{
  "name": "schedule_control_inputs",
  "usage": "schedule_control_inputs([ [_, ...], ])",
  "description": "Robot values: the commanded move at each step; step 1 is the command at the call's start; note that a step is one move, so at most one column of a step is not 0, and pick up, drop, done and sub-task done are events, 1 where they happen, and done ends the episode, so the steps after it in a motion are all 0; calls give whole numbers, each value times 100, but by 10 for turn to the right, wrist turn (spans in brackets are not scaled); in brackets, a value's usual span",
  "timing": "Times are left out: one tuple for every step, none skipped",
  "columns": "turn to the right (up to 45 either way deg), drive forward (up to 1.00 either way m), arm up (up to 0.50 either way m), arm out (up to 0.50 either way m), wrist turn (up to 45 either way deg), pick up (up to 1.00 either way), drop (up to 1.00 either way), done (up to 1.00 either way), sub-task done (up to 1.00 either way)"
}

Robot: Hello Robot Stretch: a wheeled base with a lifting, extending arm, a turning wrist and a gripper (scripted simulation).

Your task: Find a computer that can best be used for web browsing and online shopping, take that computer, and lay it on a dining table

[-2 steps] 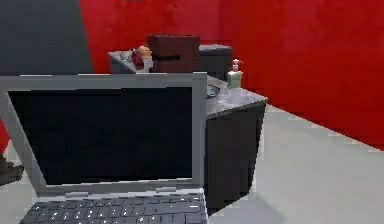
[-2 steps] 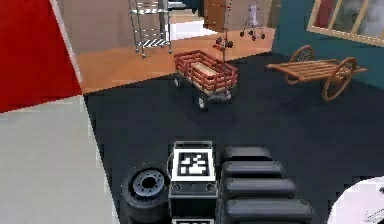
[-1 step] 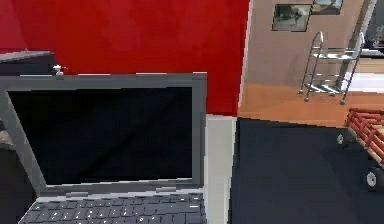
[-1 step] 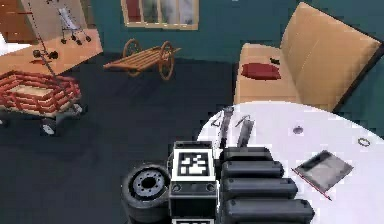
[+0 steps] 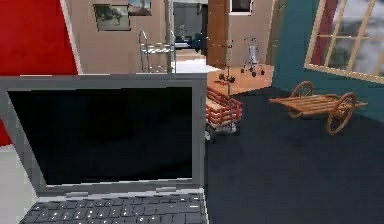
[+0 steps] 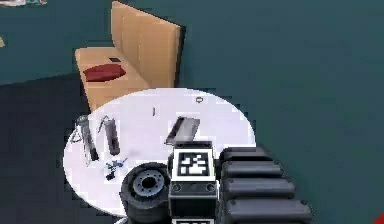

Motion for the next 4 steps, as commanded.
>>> schedule_control_inputs([
  [390,0,0,0,0,0,0,0,0],
  [0,15,0,0,0,0,0,0,0],
  [-150,0,0,0,0,0,0,0,0],
  [0,0,0,48,0,0,0,0,0],
])
